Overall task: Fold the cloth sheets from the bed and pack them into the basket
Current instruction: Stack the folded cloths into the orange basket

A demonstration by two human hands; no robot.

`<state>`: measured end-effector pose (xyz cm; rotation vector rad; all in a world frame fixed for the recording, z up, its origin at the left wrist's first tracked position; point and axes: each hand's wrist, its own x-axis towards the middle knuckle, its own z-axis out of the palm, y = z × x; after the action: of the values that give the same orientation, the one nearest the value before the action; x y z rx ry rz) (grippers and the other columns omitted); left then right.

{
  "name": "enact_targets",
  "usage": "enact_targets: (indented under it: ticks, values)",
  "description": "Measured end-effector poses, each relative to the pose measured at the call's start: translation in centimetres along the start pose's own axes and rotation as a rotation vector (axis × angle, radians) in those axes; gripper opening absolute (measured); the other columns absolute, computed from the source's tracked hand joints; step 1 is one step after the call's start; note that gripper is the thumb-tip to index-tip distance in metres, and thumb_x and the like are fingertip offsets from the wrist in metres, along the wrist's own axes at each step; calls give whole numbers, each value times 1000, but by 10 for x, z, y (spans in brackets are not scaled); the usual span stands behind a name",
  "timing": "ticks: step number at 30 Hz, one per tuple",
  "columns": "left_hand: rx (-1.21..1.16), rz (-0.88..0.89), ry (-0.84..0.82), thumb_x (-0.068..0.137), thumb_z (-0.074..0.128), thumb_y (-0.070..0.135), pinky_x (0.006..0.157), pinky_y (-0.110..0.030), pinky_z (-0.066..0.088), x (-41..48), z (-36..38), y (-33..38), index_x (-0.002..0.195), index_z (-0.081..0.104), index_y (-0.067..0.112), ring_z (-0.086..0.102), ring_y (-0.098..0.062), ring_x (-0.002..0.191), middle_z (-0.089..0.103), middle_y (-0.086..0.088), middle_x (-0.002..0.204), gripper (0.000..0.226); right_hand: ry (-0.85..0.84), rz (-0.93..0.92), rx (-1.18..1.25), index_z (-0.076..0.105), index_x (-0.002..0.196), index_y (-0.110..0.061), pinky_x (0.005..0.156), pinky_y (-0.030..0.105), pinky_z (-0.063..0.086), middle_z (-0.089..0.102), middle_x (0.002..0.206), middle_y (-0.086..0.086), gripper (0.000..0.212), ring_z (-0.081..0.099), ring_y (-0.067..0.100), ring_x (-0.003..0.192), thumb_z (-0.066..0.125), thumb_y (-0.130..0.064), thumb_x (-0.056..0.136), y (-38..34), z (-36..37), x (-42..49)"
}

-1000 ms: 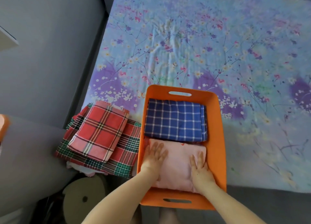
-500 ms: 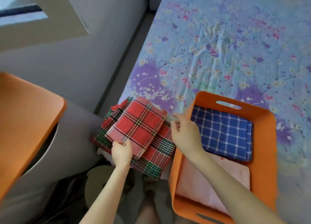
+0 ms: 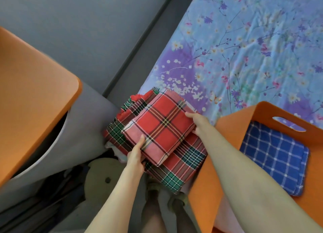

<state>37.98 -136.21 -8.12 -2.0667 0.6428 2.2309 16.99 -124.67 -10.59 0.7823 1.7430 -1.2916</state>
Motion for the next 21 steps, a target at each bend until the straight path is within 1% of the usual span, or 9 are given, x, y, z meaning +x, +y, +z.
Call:
enact_targets:
  ticks: [2, 4, 6, 8, 12, 14, 17, 19, 21]
  values:
    - [-21, 41, 3, 45, 88, 55, 102, -47, 43, 3, 1, 0, 131, 49, 12, 58, -28, 113, 60, -7, 126, 104, 30, -55, 68, 56, 115, 7, 84, 42, 55, 69, 99, 13, 60, 66, 25, 89, 82, -6, 62, -11, 13, -25]
    - [-62, 138, -2, 64, 83, 44, 97, -47, 48, -1, 7, 11, 126, 54, 11, 63, -27, 104, 64, -10, 119, 76, 87, -152, 85, 49, 101, 0, 87, 40, 53, 62, 91, 7, 41, 60, 23, 88, 76, 3, 70, -20, 21, -44]
    - [-41, 237, 26, 78, 74, 34, 90, -45, 52, -13, 15, 32, 124, 55, 9, 66, -27, 97, 66, -12, 115, 56, 128, -235, 46, 55, 100, 1, 89, 43, 53, 62, 89, 6, 44, 62, 24, 89, 80, -2, 64, -30, 25, -64]
    - [14, 330, 41, 81, 72, 33, 84, -42, 55, -37, 19, 55, 121, 57, 8, 67, -26, 93, 67, -11, 112, 50, 141, -311, 45, 62, 96, 1, 84, 48, 55, 69, 90, 10, 49, 67, 28, 86, 80, -13, 53, -38, 20, -90]
    - [120, 616, -40, 85, 68, 29, 66, -27, 57, -115, 33, 80, 116, 58, 8, 69, -18, 86, 69, -7, 104, 39, 152, -507, 126, 65, 106, -7, 81, 34, 56, 70, 99, 5, 33, 68, 18, 89, 77, -11, 76, -43, -21, -180]
    - [153, 743, -143, 84, 69, 30, 73, -30, 58, -156, 54, 74, 117, 54, 12, 68, -17, 90, 67, -6, 107, 40, 252, -639, 178, 62, 113, -13, 82, 29, 53, 68, 104, -1, 37, 66, 12, 93, 76, -14, 79, -37, -65, -224]
    - [281, 895, -268, 81, 72, 35, 83, -38, 54, -195, 93, 45, 108, 51, 31, 65, -18, 98, 64, -2, 110, 34, 434, -748, 263, 53, 121, -22, 85, 25, 50, 63, 114, -4, 50, 64, 7, 98, 76, -11, 78, -21, -131, -248]
    - [421, 981, -361, 81, 72, 33, 82, -32, 51, -213, 126, 9, 108, 51, 29, 65, -13, 94, 65, 1, 106, 34, 592, -737, 254, 51, 123, -20, 85, 20, 49, 63, 115, 2, 53, 63, 7, 94, 74, -4, 78, -3, -180, -248]
    - [540, 1030, -424, 83, 71, 27, 79, -24, 49, -217, 156, -31, 110, 52, 21, 65, -10, 87, 66, 3, 99, 34, 744, -681, 224, 52, 125, -13, 92, 29, 47, 62, 117, 13, 54, 62, 19, 98, 73, -1, 77, 19, -220, -240]
